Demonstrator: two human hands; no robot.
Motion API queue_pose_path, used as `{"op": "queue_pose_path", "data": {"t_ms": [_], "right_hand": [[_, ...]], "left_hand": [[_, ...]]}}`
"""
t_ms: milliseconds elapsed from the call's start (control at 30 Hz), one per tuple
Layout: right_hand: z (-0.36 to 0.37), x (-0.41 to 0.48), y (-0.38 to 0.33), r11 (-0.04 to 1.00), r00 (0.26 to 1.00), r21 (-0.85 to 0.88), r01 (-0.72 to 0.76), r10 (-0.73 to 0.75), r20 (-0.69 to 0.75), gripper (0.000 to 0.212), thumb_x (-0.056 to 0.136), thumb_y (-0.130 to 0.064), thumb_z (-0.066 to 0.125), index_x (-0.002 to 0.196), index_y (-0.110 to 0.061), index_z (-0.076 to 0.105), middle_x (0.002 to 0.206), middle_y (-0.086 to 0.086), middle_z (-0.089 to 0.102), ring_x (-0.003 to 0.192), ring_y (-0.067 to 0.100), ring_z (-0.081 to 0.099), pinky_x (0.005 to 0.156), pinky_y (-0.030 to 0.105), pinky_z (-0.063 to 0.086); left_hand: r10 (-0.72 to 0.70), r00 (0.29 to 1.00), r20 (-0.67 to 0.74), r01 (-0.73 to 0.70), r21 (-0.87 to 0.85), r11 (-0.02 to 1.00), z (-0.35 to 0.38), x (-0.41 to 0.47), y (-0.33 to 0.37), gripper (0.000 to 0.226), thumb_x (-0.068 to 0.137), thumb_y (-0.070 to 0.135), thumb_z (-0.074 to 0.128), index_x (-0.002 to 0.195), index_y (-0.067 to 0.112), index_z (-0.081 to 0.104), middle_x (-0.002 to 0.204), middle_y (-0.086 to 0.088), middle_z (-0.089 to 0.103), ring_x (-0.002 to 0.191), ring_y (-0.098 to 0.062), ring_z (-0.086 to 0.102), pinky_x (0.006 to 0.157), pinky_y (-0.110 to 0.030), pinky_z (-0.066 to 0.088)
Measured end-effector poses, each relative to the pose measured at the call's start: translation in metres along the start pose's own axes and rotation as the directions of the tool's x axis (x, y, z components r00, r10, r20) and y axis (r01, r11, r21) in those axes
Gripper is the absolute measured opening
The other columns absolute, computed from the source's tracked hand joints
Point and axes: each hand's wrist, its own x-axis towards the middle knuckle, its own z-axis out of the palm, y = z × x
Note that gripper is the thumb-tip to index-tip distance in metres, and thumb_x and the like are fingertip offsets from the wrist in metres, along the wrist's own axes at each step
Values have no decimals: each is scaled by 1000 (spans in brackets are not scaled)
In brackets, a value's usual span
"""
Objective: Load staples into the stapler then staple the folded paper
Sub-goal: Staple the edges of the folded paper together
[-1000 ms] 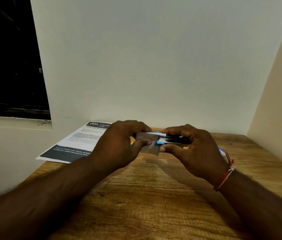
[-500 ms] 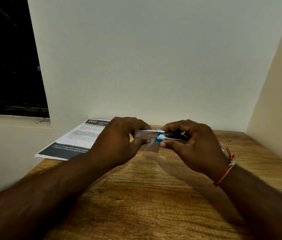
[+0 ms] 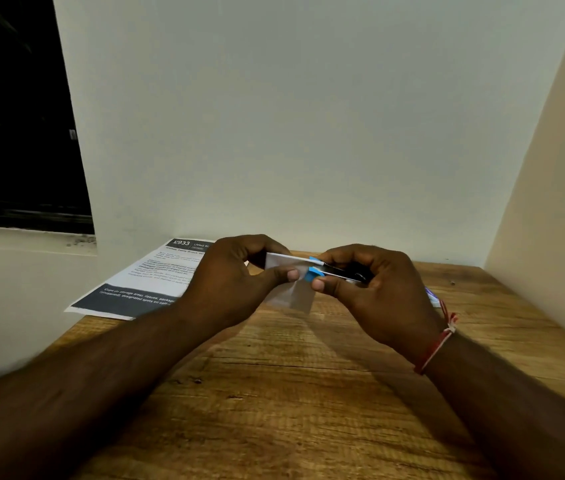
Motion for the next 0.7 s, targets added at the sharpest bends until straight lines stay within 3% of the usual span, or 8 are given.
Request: {"op": "queue_pose_path", "data": {"t_ms": [133,233,367,700], "right_hand": [[0,-3,-3,999,996,26,-28,26,82,38,75,-19,99,90,-47,78,94,-31,81,92,-7,77,79,8,57],[1,-4,0,999,994,21,-45,43,105,34,78,-19,98,91,-44,80,92,-31,81,88,-9,76,76,6,54],[1,-2,2,996,991,-37,-82,86,105,29,77,-28,98,102,-34,84,91,-18,82,90,-11,72,74,3,51],[2,-2,3,991,986,-41,-124,128,111,27,77,-26,98,98,-34,84,82,-33,77,80,-14,69,67,3,48]], "left_hand": [[-11,1000,-8,11,-31,999,-2,1,-1,15,86,19,98,96,17,87,86,9,84,80,6,74,71,-4,50],[-11,1000,9,11,-2,1000,-2,2,-2,14,86,21,98,95,19,87,89,8,85,80,4,73,71,-6,51],[-18,1000,10,18,9,1000,-2,2,-1,14,86,24,98,95,24,87,89,11,84,81,4,74,71,-7,53],[-51,999,18,51,-27,998,-2,1,2,16,86,22,98,95,25,85,91,12,84,79,7,73,69,-7,54]]}}
